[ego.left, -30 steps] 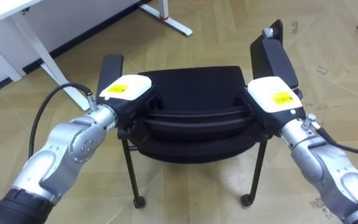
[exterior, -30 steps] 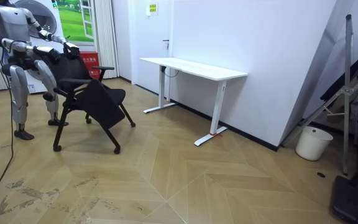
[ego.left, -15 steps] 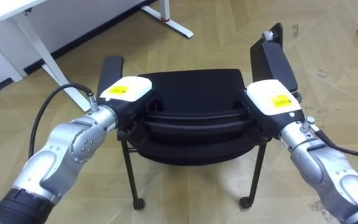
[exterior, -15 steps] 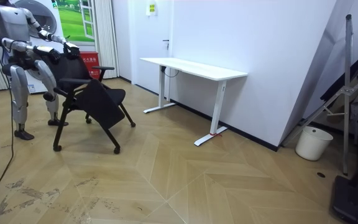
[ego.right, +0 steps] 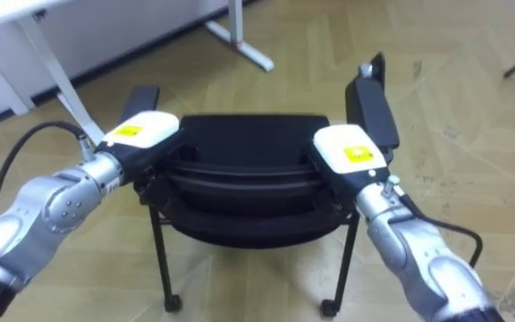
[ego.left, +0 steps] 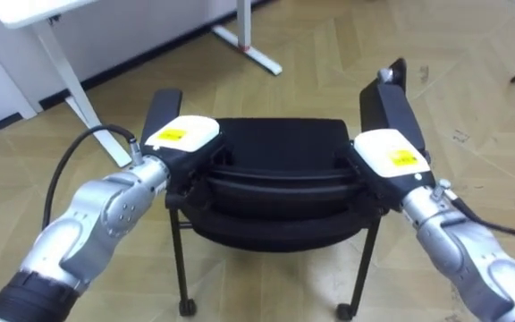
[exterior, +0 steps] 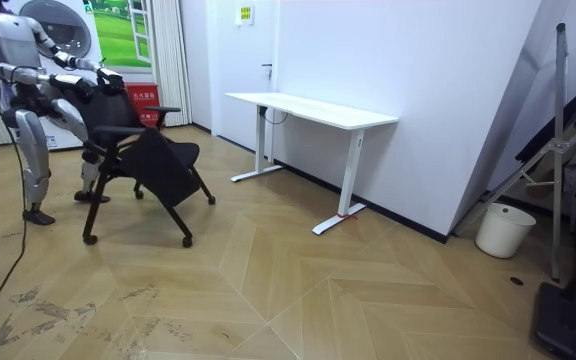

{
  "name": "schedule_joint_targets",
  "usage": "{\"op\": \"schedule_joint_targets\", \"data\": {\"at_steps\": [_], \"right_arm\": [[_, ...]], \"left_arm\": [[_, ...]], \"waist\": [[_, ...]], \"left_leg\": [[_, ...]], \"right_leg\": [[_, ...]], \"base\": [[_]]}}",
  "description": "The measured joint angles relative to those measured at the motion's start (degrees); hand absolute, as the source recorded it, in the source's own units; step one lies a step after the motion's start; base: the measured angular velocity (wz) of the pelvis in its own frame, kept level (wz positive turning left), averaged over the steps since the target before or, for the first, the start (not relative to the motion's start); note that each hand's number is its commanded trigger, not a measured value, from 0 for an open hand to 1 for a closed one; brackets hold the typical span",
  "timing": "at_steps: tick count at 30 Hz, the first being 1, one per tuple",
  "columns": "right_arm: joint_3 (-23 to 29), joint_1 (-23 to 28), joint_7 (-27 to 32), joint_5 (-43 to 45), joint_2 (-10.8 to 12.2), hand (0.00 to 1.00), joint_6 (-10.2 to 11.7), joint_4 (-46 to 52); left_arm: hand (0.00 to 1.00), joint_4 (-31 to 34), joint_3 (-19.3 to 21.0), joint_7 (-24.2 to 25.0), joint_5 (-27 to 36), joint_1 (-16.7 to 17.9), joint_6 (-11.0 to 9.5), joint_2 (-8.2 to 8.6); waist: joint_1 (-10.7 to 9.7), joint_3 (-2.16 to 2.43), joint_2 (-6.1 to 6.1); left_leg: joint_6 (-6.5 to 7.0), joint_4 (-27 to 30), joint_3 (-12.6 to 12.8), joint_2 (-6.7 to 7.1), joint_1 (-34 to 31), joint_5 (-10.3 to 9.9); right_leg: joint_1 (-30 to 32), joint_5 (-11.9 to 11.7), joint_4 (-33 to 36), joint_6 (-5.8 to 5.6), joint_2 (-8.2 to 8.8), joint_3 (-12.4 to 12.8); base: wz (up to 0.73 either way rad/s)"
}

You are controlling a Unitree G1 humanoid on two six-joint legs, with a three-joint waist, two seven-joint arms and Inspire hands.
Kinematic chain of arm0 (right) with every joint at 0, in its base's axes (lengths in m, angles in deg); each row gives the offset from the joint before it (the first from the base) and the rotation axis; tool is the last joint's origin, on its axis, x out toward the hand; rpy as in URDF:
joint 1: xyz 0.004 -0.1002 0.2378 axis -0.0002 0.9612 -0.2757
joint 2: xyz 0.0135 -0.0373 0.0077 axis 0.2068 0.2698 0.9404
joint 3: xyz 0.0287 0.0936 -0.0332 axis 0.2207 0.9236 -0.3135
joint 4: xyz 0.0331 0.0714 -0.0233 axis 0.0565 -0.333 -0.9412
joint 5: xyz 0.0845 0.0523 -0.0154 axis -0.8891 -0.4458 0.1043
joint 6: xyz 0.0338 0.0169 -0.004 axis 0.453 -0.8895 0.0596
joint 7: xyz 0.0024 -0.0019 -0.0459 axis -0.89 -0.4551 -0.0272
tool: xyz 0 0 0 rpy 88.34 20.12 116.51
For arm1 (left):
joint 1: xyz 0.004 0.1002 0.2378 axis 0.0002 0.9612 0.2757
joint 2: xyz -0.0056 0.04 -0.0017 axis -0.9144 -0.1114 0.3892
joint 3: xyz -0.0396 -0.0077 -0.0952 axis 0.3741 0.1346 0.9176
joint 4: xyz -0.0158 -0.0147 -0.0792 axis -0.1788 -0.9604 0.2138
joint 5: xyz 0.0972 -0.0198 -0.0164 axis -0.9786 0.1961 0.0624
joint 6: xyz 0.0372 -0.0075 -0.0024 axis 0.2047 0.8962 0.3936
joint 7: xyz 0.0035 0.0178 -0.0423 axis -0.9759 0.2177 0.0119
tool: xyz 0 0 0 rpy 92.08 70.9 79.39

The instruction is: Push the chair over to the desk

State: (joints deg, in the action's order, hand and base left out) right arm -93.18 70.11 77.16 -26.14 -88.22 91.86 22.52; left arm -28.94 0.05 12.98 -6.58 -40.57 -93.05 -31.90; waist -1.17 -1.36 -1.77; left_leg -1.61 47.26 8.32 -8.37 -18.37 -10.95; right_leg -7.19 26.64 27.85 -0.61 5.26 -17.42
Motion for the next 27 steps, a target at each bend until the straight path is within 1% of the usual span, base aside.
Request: {"op": "schedule_joint_targets", "data": {"at_steps": [1, 2, 3, 4, 5, 6, 7, 8, 9, 10, 11, 12, 13, 14, 15, 16, 17, 18, 19, 20, 21, 22, 24, 25, 26, 27], "right_arm": [[-0.08, -0.02, -0.15, -0.45, -0.02, 1.0, 0.38, -0.41], [-0.09, -0.01, -0.22, -0.49, -0.08, 1.0, 0.48, -0.42], [-0.07, -0.01, -0.26, -0.45, -0.28, 1.0, 0.47, -0.12], [-0.1, 0.01, -0.3, -0.44, -0.28, 1.0, 0.48, -0.03], [-0.11, 0.04, -0.29, -0.44, -0.84, 1.0, 0.54, 0.53], [-0.07, 0.23, -0.26, -0.55, -2.17, 1.0, 0.6, 1.66], [0.02, 0.38, -0.21, -0.6, -2.79, 1.0, 0.64, 2.15], [0.03, 0.61, 0.37, -0.56, -2.95, 1.0, 0.8, 2.39], [-0.05, 0.85, 0.49, -0.55, -2.75, 1.0, 0.8, 2.34], [-0.06, 1.53, 0.99, -0.55, -2.86, 1.0, 0.9, 2.74], [-0.05, 1.99, 1.84, -0.56, -2.8, 1.0, 0.95, 2.92], [-0.07, 1.84, 2.37, -0.52, -2.59, 1.0, 0.91, 2.89], [-0.11, 1.56, 2.43, -0.52, -2.52, 1.0, 0.91, 2.72], [-0.19, 1.19, 2.29, -0.71, -2.64, 1.0, 0.99, 2.55], [-0.18, 1.32, 2.21, -1.16, -2.78, 1.0, 1.03, 2.46], [-0.18, 1.44, 2.23, -1.39, -2.88, 1.0, 1.16, 2.34], [-0.18, 1.91, 2.26, -1.54, -2.79, 1.0, 1.21, 2.17], [-0.12, 2.73, 2.56, -1.56, -2.69, 1.0, 1.21, 2.15], [-0.12, 3.1, 2.69, -1.7, -2.68, 1.0, 1.21, 2.14], [-0.12, 3.6, 3.06, -1.75, -2.37, 1.0, 1.21, 1.81], [-0.11, 3.62, 3.09, -1.88, -1.98, 1.0, 1.21, 1.35], [-0.14, 3.63, 3.06, -1.97, -1.88, 1.0, 1.23, 1.28], [-0.29, 3.57, 3.03, -1.98, -1.61, 1.0, 1.28, 0.65], [-0.3, 3.65, 3.03, -1.96, -1.55, 1.0, 1.29, 0.62], [-0.34, 3.86, 3.05, -1.97, -1.43, 1.0, 1.38, 0.37], [-0.34, 4.09, 3.11, -1.99, -1.43, 1.0, 1.76, 0.11]], "left_arm": [[1.0, -0.08, -0.01, -0.01, 0.51, 0.38, 0.0, -0.02], [1.0, -0.11, -0.03, 0.05, 0.99, 0.49, -0.01, -0.1], [1.0, -0.08, -0.02, 0.04, 1.28, 0.73, -0.03, -0.13], [1.0, -0.06, 0.06, -0.01, 1.43, 1.0, -0.04, -0.14], [1.0, -0.06, 0.1, -0.1, 1.84, 1.15, -0.16, -0.11], [1.0, 0.21, 0.09, -0.32, 2.15, 1.19, -0.29, 0.25], [1.0, 0.4, 0.1, -0.28, 2.16, 1.2, -0.31, 0.47], [1.0, 0.82, 0.11, 0.05, 2.31, 1.36, -0.51, 0.1], [1.0, 0.81, 0.1, 0.17, 2.71, 1.56, -0.69, -0.22], [1.0, 0.83, 0.1, 0.54, 3.24, 1.54, -1.02, -0.55], [1.0, 0.83, 0.1, 0.46, 3.29, 1.53, -1.28, -0.62], [1.0, 0.83, 0.19, 0.2, 3.32, 1.43, -1.28, -0.71], [1.0, 0.82, 0.2, 0.0, 3.31, 1.43, -1.23, -0.75], [1.0, 0.83, 0.19, -0.1, 3.34, 1.37, -1.22, -0.78], [1.0, 0.83, 0.18, -0.1, 3.42, 1.38, -1.36, -0.78], [1.0, 0.83, 0.16, -0.12, 3.46, 1.38, -1.41, -0.77], [1.0, 0.8, -0.17, -0.04, 3.44, 1.45, -1.34, -0.72], [1.0, 0.79, -0.66, 0.05, 3.38, 1.5, -1.3, -0.77], [1.0, 0.79, -0.98, 0.04, 3.39, 1.49, -1.29, -0.85], [1.0, 0.8, -1.2, -0.06, 3.39, 1.49, -1.34, -1.05], [1.0, 0.8, -1.22, -0.17, 3.21, 1.48, -1.39, -1.18], [1.0, 0.75, -1.24, -0.17, 3.2, 1.48, -1.35, -1.16], [1.0, 0.14, -1.26, -0.16, 3.3, 1.47, -1.63, -1.18], [1.0, -0.02, -1.28, -0.16, 3.3, 1.48, -1.77, -1.17], [1.0, -0.44, -1.36, -0.14, 3.29, 1.48, -2.13, -1.19], [1.0, -0.91, -1.56, -0.15, 3.29, 1.49, -2.53, -1.17]], "waist": [[0.15, -0.02, 0.07], [0.17, -0.06, 0.36], [0.16, -0.08, 1.05], [0.17, 0.0, 1.2], [-0.26, 0.11, 1.28], [-0.66, 0.23, 1.41], [-0.57, 0.62, 1.93], [0.33, 0.69, 1.93], [0.93, 0.85, 1.39], [1.35, 0.94, 0.86], [1.29, 0.99, 0.5], [1.38, 0.95, 0.45], [1.42, 0.95, 0.47], [1.17, 0.92, 0.53], [0.78, 0.88, 0.44], [0.47, 0.79, 0.37], [0.05, 0.71, 0.47], [-0.13, 0.53, 0.79], [-0.39, 0.48, 0.96], [-0.53, 0.26, 1.44], [-0.75, 0.24, 1.48], [-1.03, 0.15, 1.63], [-1.53, -0.11, 2.02], [-1.63, -0.18, 2.07], [-1.68, -0.26, 2.19], [-1.76, -0.29, 2.25]], "left_leg": [[0.0, 1.47, 0.26, -1.0, -0.15, 0.0], [0.12, 2.59, -0.01, -1.71, -0.55, 0.08], [0.5, 4.01, -0.37, -2.2, -1.87, 0.29], [0.56, 3.72, -0.6, -1.92, -2.36, 0.05], [0.65, 0.14, -0.51, -0.19, -2.53, -0.44], [0.74, -5.7, -0.26, 2.42, -2.67, -0.26], [0.73, -8.87, -0.31, 3.48, -2.43, 0.02], [2.67, -12.69, -0.5, 5.56, -1.43, 1.65], [2.67, -13.39, -0.33, 6.24, -0.56, 1.79], [3.33, -13.69, 0.51, 6.87, 0.68, 1.4], [4.02, -13.78, 1.4, 7.45, 1.19, 0.57], [4.66, -13.6, 2.37, 7.81, 1.58, -0.52], [5.0, -13.46, 2.72, 8.1, 1.75, -0.97], [5.74, -12.76, 3.57, 8.52, 2.03, -1.91], [6.34, -11.91, 3.42, 9.01, 2.44, -3.07], [6.65, -11.59, 3.46, 9.27, 2.85, -3.61], [7.19, -11.36, 3.43, 9.59, 4.0, -4.64], [7.65, -11.36, 3.28, 9.51, 5.22, -5.53], [7.78, -11.35, 3.08, 9.41, 5.69, -6.0], [8.41, -11.37, 2.57, 9.24, 6.27, -6.93], [8.61, -11.43, 2.41, 9.08, 6.77, -7.32], [8.85, -11.44, 2.39, 9.08, 7.12, -7.58], [9.34, -11.41, 2.38, 9.0, 8.65, -8.88], [9.38, -11.42, 2.38, 8.93, 9.14, -9.2], [9.33, -11.42, 2.38, 8.84, 10.03, -9.86], [8.98, -11.39, 2.38, 8.72, 11.08, -10.76]], "right_leg": [[-0.18, 0.88, 1.27, 0.73, -0.21, -0.03], [-0.12, 1.28, 1.98, 1.34, -0.73, -0.06], [-0.12, 1.55, 2.34, 1.9, -1.33, 0.11], [-0.15, 1.72, 2.93, 2.16, -1.18, 0.34], [0.26, 2.1, 3.41, 2.46, -0.91, 1.25], [1.36, 2.56, 3.95, 2.16, -0.32, 2.29], [1.75, 2.64, 3.91, 2.01, -0.16, 3.19], [1.98, 2.78, 3.98, 1.62, 0.62, 4.81], [1.89, 2.79, 3.95, 1.12, 1.19, 5.64], [1.51, 2.66, 3.36, 0.27, 2.07, 5.97], [1.28, 2.65, 3.31, -0.47, 2.97, 6.25], [2.0, 2.43, 5.72, -1.12, 3.83, 6.38], [2.84, 2.05, 8.23, -1.81, 4.37, 6.4], [5.24, 0.69, 13.89, -3.09, 5.89, 6.61], [7.21, -1.14, 19.3, -3.39, 7.06, 7.29], [8.14, -2.34, 21.87, -3.4, 7.64, 7.49], [9.69, -5.75, 26.06, -3.32, 8.37, 7.98], [10.79, -9.6, 29.14, -3.29, 8.72, 8.06], [11.49, -11.47, 30.39, -3.15, 8.73, 8.1], [13.04, -12.78, 32.39, -3.13, 8.62, 7.88], [15.14, -11.82, 33.64, -3.54, 8.57, 7.67], [16.24, -11.08, 33.85, -3.63, 8.48, 7.58], [21.42, -9.39, 31.79, -3.15, 7.2, 8.15], [22.53, -9.3, 30.49, -3.14, 6.77, 8.24], [24.18, -9.33, 26.51, -3.11, 6.18, 7.92], [25.22, -9.6, 21.27, -2.84, 5.49, 7.59]], "base": [[0.0], [0.03], [0.03], [0.17], [0.25], [0.16], [-0.32], [-0.58], [-0.54], [-0.28], [-0.22], [-0.21], [-0.17], [-0.04], [0.0], [0.05], [0.0], [-0.03], [-0.11], [-0.07], [0.0], [0.07], [0.02], [0.06], [0.06], [0.04]]}}
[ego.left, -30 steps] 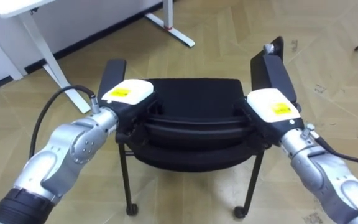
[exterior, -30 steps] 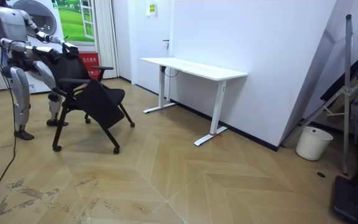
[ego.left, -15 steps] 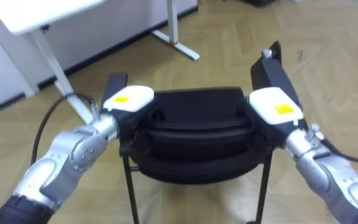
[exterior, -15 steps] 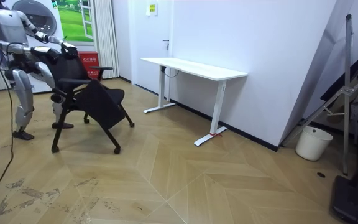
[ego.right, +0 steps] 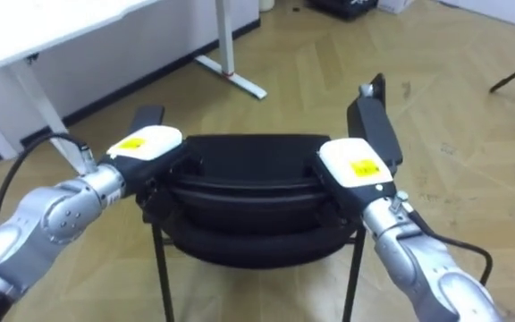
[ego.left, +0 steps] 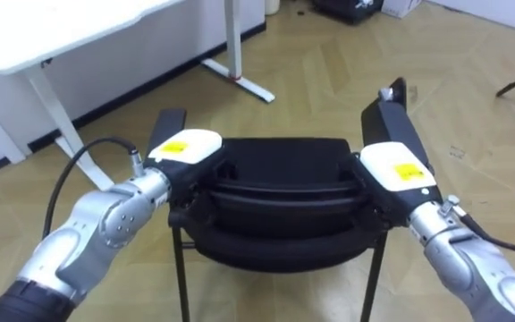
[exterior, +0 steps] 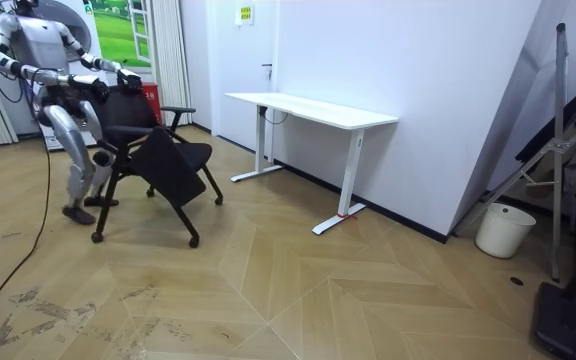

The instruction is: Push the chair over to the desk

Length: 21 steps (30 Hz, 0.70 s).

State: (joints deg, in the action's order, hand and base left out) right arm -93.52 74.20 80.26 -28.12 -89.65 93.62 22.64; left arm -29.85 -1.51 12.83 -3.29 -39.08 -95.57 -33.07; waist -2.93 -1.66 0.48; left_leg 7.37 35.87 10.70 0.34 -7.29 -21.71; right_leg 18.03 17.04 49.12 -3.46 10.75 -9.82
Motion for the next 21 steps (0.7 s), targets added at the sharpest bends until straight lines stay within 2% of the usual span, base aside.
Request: {"op": "schedule_joint_targets", "data": {"at_steps": [1, 3, 4, 6, 7, 8, 9, 10, 11, 12, 13, 14, 15, 16, 17, 18, 19, 20, 21], "right_arm": [[0.0, 0.2, 0.01, 0.0, 0.0, 1.0, 0.08, 0.0], [0.01, 0.78, 0.46, -0.06, 0.02, 1.0, 0.45, 0.05], [0.01, 0.79, 0.46, -0.06, 0.1, 1.0, 0.57, 0.06], [0.02, 0.84, 0.35, -0.03, 0.23, 1.0, 0.79, -0.11], [0.02, 0.86, 0.32, -0.01, 0.29, 1.0, 0.79, -0.11], [0.05, 0.87, 0.28, -0.02, 0.24, 1.0, 0.78, -0.1], [0.09, 0.9, 0.25, -0.01, 0.24, 1.0, 0.75, -0.06], [0.12, 0.92, -0.07, 0.01, 0.29, 1.0, 0.55, 0.32], [0.27, 0.97, -0.76, 0.03, 0.33, 1.0, 0.19, 0.97], [0.28, 0.96, -1.18, 0.03, 0.42, 1.0, -0.2, 1.51], [0.29, 0.92, -1.4, 0.03, 0.57, 1.0, -0.5, 1.77], [0.38, 0.7, -1.43, 0.03, 0.7, 1.0, -0.52, 1.8], [0.39, 0.42, -1.46, 0.02, 0.74, 1.0, -0.3, 1.61], [0.43, 0.39, -1.44, 0.02, 0.76, 1.0, -0.28, 1.61], [0.53, 0.38, -1.43, -0.03, 0.76, 1.0, -0.2, 1.51], [0.59, 0.39, -1.45, -0.03, 0.93, 1.0, -0.12, 1.22], [0.57, 0.41, -1.48, -0.02, 1.05, 1.0, -0.11, 1.07], [0.44, 0.43, -1.46, 0.3, 1.15, 1.0, -0.13, 0.88], [0.26, 0.43, -1.37, 0.65, 1.1, 1.0, -0.14, 0.88]], "left_arm": [[1.0, -0.11, -0.17, 0.02, 0.0, 0.0, -0.02, 0.02], [1.0, -0.11, -0.23, 0.6, 0.04, 0.01, -0.18, -0.16], [1.0, -0.11, -0.23, 0.63, 0.04, 0.01, -0.28, -0.32], [1.0, -0.11, -0.23, 0.75, -0.09, 0.23, -0.01, -0.15], [1.0, -0.06, -0.23, 0.88, -0.19, 0.24, 0.03, -0.14], [1.0, 0.03, -0.2, 0.97, -0.75, 0.26, 0.13, 0.09], [1.0, 0.05, -0.17, 1.0, -0.87, 0.27, 0.17, 0.15], [1.0, 0.1, 0.05, 1.0, -0.84, 0.28, 0.17, 0.15], [1.0, 0.52, 0.15, 0.97, -0.98, 0.34, 0.53, 0.19], [1.0, 1.22, 0.15, 0.98, -1.32, 0.38, 1.21, 0.12], [1.0, 1.63, 0.17, 0.95, -1.34, 0.38, 1.43, -0.12], [1.0, 1.92, 0.3, 0.67, -1.34, 0.39, 1.65, -0.32], [1.0, 1.95, 0.29, 0.51, -1.33, 0.4, 1.75, -0.41], [1.0, 1.96, 0.29, 0.51, -1.27, 0.39, 1.77, -0.44], [1.0, 1.98, 0.27, 0.33, -1.25, 0.42, 1.81, -0.31], [1.0, 2.01, 0.26, -0.01, -1.26, 0.74, 2.05, -0.13], [1.0, 2.08, 0.26, -0.22, -1.33, 0.99, 2.13, -0.05], [1.0, 2.08, 0.28, -0.46, -1.48, 1.53, 2.28, 0.15], [1.0, 2.31, 0.31, -1.18, -1.85, 2.45, 2.32, 0.26]], "waist": [[-0.04, -0.05, 0.1], [-0.01, 0.03, 0.64], [-0.2, 0.1, 0.61], [-1.4, 0.49, 0.72], [-1.63, 0.67, 0.84], [-1.6, 0.91, 1.11], [-1.58, 1.05, 1.37], [-1.58, 1.34, 1.35], [-1.7, 1.46, 1.9], [-1.64, 1.47, 1.96], [-1.51, 1.5, 1.72], [-1.47, 1.38, 1.27], [-1.41, 1.37, 1.26], [-1.53, 1.36, 1.29], [-1.62, 1.23, 1.12], [-1.68, 1.07, 0.86], [-1.66, 1.1, 0.72], [-1.45, 0.93, 0.44], [-0.34, 0.6, -0.14]], "left_leg": [[-0.11, 0.05, -0.04, -0.14, 0.41, -0.43], [-1.07, 0.89, -1.35, -0.91, 1.63, -2.37], [-1.31, 1.24, -1.88, -0.98, 1.79, -2.84], [-2.41, 2.2, -3.08, -1.67, 3.33, -4.73], [-2.56, 2.21, -3.34, -1.86, 3.75, -5.08], [-3.23, 1.98, -3.53, -2.69, 4.82, -5.76], [-3.7, 1.68, -3.8, -3.04, 5.34, -6.03], [-4.47, 0.83, -4.13, -3.85, 6.45, -6.47], [-5.27, 0.42, -4.78, -4.96, 7.5, -6.89], [-6.04, 0.42, -4.44, -5.97, 8.57, -7.1], [-6.48, 1.79, -4.2, -6.33, 8.55, -6.91], [-7.79, 6.09, -3.57, -7.28, 7.39, -6.11], [-9.09, 11.35, -2.91, -8.74, 6.2, -5.07], [-9.43, 13.6, -2.95, -9.31, 5.63, -4.43], [-9.44, 17.61, -2.82, -10.43, 4.79, -2.59], [-9.42, 20.76, -2.76, -11.02, 4.08, 0.29], [-9.34, 22.25, -2.66, -11.48, 3.75, 2.14], [-8.91, 25.27, -2.5, -12.12, 2.87, 7.05], [-8.76, 27.32, -2.73, -11.85, 1.74, 10.2]], "right_leg": [[0.33, -0.39, -2.93, 0.22, -0.49, -0.24], [0.87, -3.72, -13.72, 0.69, -3.39, 0.32], [0.86, -4.74, -15.62, 0.94, -3.98, 0.29], [-0.27, -9.51, -18.92, 2.7, -5.1, 0.12], [-0.72, -10.13, -18.95, 3.21, -5.28, -0.09], [-1.63, -10.27, -19.02, 3.68, -6.02, -0.84], [-2.22, -10.13, -19.02, 3.9, -6.05, -1.65], [-3.3, -9.78, -19.03, 4.47, -6.47, -3.28], [-4.63, -9.23, -19.27, 5.12, -7.15, -4.21], [-5.44, -8.09, -18.63, 6.28, -8.03, -4.65], [-5.46, -7.04, -17.68, 6.5, -8.02, -4.82], [-5.56, -5.19, -15.35, 6.56, -7.87, -5.25], [-6.25, -2.77, -13.33, 7.12, -7.73, -6.22], [-6.68, -1.61, -12.54, 7.2, -7.87, -6.43], [-7.75, 0.5, -11.32, 7.4, -8.03, -6.87], [-9.0, 2.1, -11.13, 7.5, -8.45, -6.95], [-9.8, 2.67, -11.39, 7.52, -8.79, -6.71], [-12.11, 3.41, -12.46, 7.82, -9.18, -6.32], [-13.86, 4.04, -13.54, 8.06, -9.1, -5.53]], "base": [[0.0], [0.11], [0.3], [0.29], [0.17], [0.07], [0.04], [0.1], [0.17], [0.16], [0.12], [0.06], [0.08], [0.12], [0.19], [0.18], [0.08], [-0.05], [-0.08]]}}
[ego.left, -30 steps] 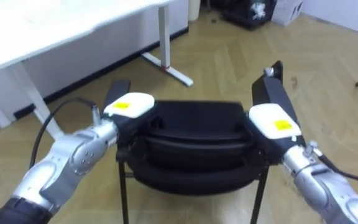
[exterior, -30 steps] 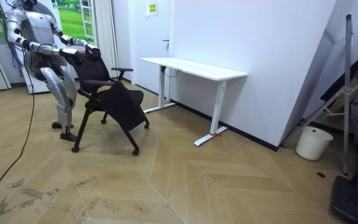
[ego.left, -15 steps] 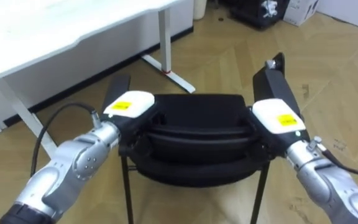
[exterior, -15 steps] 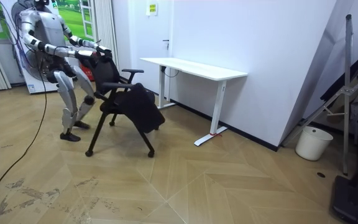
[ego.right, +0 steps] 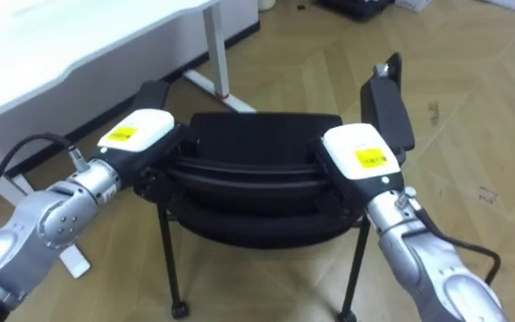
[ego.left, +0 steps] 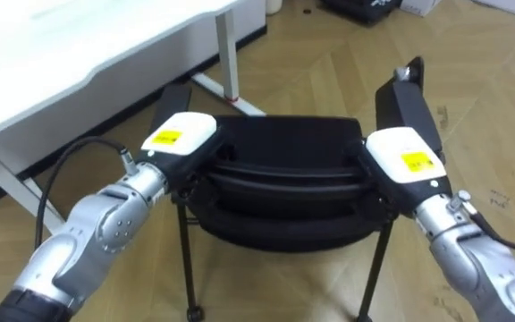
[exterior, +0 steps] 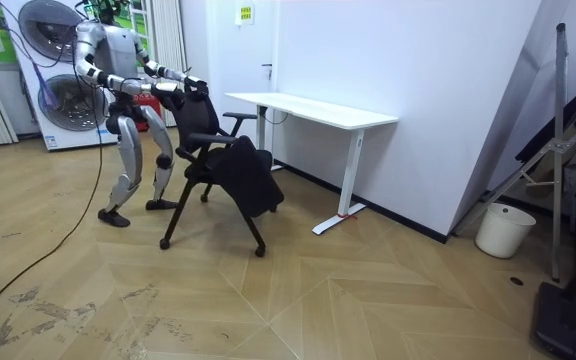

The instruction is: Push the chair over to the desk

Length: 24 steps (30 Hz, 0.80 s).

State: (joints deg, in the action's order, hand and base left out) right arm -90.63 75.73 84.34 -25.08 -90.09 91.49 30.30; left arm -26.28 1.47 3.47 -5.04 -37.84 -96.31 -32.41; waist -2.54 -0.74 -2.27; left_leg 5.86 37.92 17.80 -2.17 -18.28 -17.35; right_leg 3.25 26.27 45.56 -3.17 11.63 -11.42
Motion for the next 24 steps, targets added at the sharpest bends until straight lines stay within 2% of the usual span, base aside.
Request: {"op": "schedule_joint_targets", "data": {"at_steps": [2, 4, 5, 7, 8, 9, 10, 11, 12, 13, 14, 15, 16, 17, 18, 19, 20, 21, 22, 23, 24], "right_arm": [[-0.02, -0.19, 0.07, 0.24, 0.08, 1.0, -0.39, 0.46], [-0.07, -0.57, -0.07, 0.21, 0.13, 1.0, -0.39, 0.48], [-0.12, -0.68, -0.45, 0.22, 0.12, 1.0, -0.43, 0.48], [-0.49, -0.68, -1.2, 0.2, 0.12, 1.0, -0.44, 0.36], [-0.7, -0.71, -1.99, 0.21, 0.51, 1.0, -0.49, 0.35], [-1.56, -1.28, -2.46, 0.47, 0.67, 1.0, -0.55, 0.37], [-2.39, -1.82, -2.83, 0.78, 0.94, 1.0, -0.82, 0.37], [-3.37, -2.85, -4.11, 2.4, 2.41, 1.0, -1.06, 0.38], [-4.33, -3.36, -4.61, 3.02, 3.18, 1.0, -0.99, 0.45], [-4.68, -3.39, -4.84, 3.02, 3.17, 1.0, -0.91, 0.81], [-4.84, -3.21, -5.3, 2.96, 3.06, 1.0, -0.63, 1.84], [-5.05, -3.17, -6.37, 2.5, 2.77, 1.0, -0.24, 2.83], [-5.06, -3.07, -6.97, 2.29, 2.37, 1.0, -0.21, 3.06], [-5.12, -2.94, -8.08, 2.08, 1.58, 1.0, -0.18, 3.48], [-5.07, -2.95, -8.94, 2.13, 1.72, 1.0, -0.43, 3.59], [-5.0, -3.0, -9.27, 2.25, 1.8, 1.0, -0.61, 3.63], [-5.01, -3.32, -10.04, 2.66, 1.95, 1.0, -0.96, 3.63], [-4.92, -3.31, -10.25, 2.89, 1.91, 1.0, -0.99, 3.63], [-4.73, -3.32, -11.03, 3.02, 1.72, 1.0, -1.0, 3.61], [-4.66, -3.38, -11.8, 3.0, 1.81, 1.0, -0.92, 3.12], [-4.62, -3.36, -11.85, 2.99, 2.05, 1.0, -0.42, 2.31]], "left_arm": [[1.0, 0.0, 0.77, -0.22, 0.0, -0.02, -0.47, 0.14], [1.0, -0.02, 1.21, -0.4, -0.01, -0.03, -0.82, 0.03], [1.0, -0.04, 1.3, -0.71, -0.05, 0.02, -0.92, 0.04], [1.0, -0.13, 1.31, -0.81, -0.35, 0.19, -1.1, 0.04], [1.0, -0.24, 1.65, -1.13, -0.37, 0.8, -1.3, -0.02], [1.0, -0.24, 2.93, -1.51, -0.59, 2.09, -1.99, -0.1], [1.0, -0.37, 4.07, -1.69, -0.71, 3.06, -2.63, -0.22], [1.0, -0.46, 6.63, -1.88, -0.96, 5.15, -4.05, -0.53], [1.0, -0.44, 8.72, -2.43, -1.63, 6.8, -5.07, -0.48], [1.0, -0.34, 9.42, -2.7, -2.13, 7.73, -5.45, -0.46], [1.0, 0.06, 10.69, -3.15, -3.34, 8.01, -6.02, -0.34], [1.0, 0.29, 11.23, -3.26, -4.42, 7.85, -5.57, 0.42], [1.0, 0.32, 11.19, -3.37, -5.5, 7.68, -4.99, 1.36], [1.0, 0.51, 11.18, -3.31, -7.1, 7.51, -4.27, 2.62], [1.0, 0.87, 11.18, -3.23, -7.35, 7.88, -4.26, 2.71], [1.0, 1.05, 11.19, -3.19, -7.37, 8.11, -4.19, 2.87], [1.0, 1.65, 11.21, -3.13, -7.38, 8.8, -3.52, 3.27], [1.0, 1.78, 11.15, -3.01, -7.38, 9.0, -3.22, 3.63], [1.0, 1.76, 10.74, -3.03, -7.39, 9.55, -2.53, 4.26], [1.0, 1.73, 10.03, -3.13, -7.39, 9.41, -1.66, 4.47], [1.0, 1.83, 10.16, -3.22, -7.28, 10.08, -1.51, 4.41]], "waist": [[1.1, -0.03, 0.03], [1.35, -0.09, 0.08], [1.54, -0.15, 0.16], [1.68, -0.35, 0.41], [2.48, -0.72, 1.05], [4.19, -1.29, 2.08], [4.42, -1.54, 2.63], [3.63, -1.91, 3.4], [2.09, -1.79, 3.41], [1.62, -1.63, 3.12], [0.15, -1.43, 1.9], [-0.12, -1.33, 0.56], [-0.15, -1.34, 0.29], [-0.13, -1.25, -0.21], [0.52, -1.18, -0.58], [1.31, -1.14, -0.54], [1.99, -0.98, -0.29], [1.98, -0.8, -0.12], [2.38, -0.42, 0.1], [2.77, -0.3, 0.5], [3.02, 0.08, 1.68]], "left_leg": [[-0.08, -0.17, 0.71, -0.39, -0.03, -0.3], [-0.1, -0.5, 0.62, -0.23, -0.13, -0.3], [-0.32, -0.72, -0.07, -0.37, -0.07, -0.43], [-0.63, -1.44, -1.9, -1.16, 0.6, -0.5], [-0.52, -2.78, -4.52, -1.14, 1.25, -0.43], [-1.22, -4.42, -7.39, -1.05, 2.25, -0.08], [-1.62, -5.44, -8.9, -0.98, 2.82, 0.3], [-2.2, -8.32, -12.88, -0.47, 4.13, 1.93], [-3.36, -12.05, -18.49, 1.04, 5.08, 4.59], [-3.8, -13.6, -20.56, 1.58, 5.29, 5.58], [-4.75, -15.14, -24.88, 3.22, 4.79, 7.05], [-5.74, -14.78, -27.77, 4.95, 4.63, 7.0], [-5.8, -14.55, -27.9, 4.93, 4.81, 7.05], [-5.85, -14.03, -26.43, 4.27, 5.09, 7.06], [-6.07, -13.95, -24.63, 3.04, 5.46, 6.94], [-6.29, -14.04, -24.41, 2.51, 5.58, 6.86], [-7.57, -14.48, -25.91, 2.14, 5.76, 7.58], [-8.21, -15.16, -27.2, 2.1, 5.96, 7.99], [-9.38, -17.56, -29.39, 1.92, 7.1, 8.83], [-10.11, -18.66, -32.47, 0.73, 7.98, 9.4], [-10.6, -18.1, -36.77, 0.15, 8.15, 9.51]], "right_leg": [[0.84, -0.5, 0.06, -0.68, -0.01, 0.27], [0.24, -0.94, -1.16, -0.78, -0.6, -0.12], [0.19, -1.87, -1.11, -0.55, -1.15, -0.29], [2.24, -5.26, 2.27, -0.12, -2.28, 0.42], [4.62, -4.81, 3.52, 0.4, -4.23, 2.64], [6.75, -3.34, 1.75, 1.15, -6.52, 3.5], [7.43, -3.06, -0.22, 1.49, -7.63, 3.19], [8.02, -3.25, -6.65, 2.05, -10.3, 3.4], [7.99, -5.06, -15.36, 2.96, -12.24, 4.34], [7.87, -6.76, -18.79, 3.13, -12.9, 5.66], [7.55, -11.04, -23.77, 2.99, -12.8, 7.98], [6.54, -14.82, -23.09, 6.22, -10.83, 2.58], [5.76, -14.13, -23.08, 6.95, -10.09, -1.28], [4.18, -13.15, -23.76, 7.82, -9.37, -6.52], [2.73, -12.81, -24.23, 8.56, -9.22, -11.98], [2.09, -12.78, -24.66, 8.61, -9.23, -14.8], [0.45, -12.75, -25.9, 8.66, -9.4, -19.7], [-0.03, -12.77, -25.91, 8.63, -9.39, -21.85], [-0.27, -12.55, -24.16, 7.48, -9.2, -24.19], [1.46, -12.06, -18.41, 4.12, -9.07, -20.89], [6.39, -10.77, -12.68, 2.14, -10.63, -9.77]], "base": [[-0.27], [-0.07], [0.14], [0.11], [-0.35], [-0.49], [-0.4], [0.31], [0.62], [1.25], [1.48], [1.58], [1.42], [1.11], [0.85], [0.53], [0.42], [0.79], [0.92], [1.02], [0.64]]}}
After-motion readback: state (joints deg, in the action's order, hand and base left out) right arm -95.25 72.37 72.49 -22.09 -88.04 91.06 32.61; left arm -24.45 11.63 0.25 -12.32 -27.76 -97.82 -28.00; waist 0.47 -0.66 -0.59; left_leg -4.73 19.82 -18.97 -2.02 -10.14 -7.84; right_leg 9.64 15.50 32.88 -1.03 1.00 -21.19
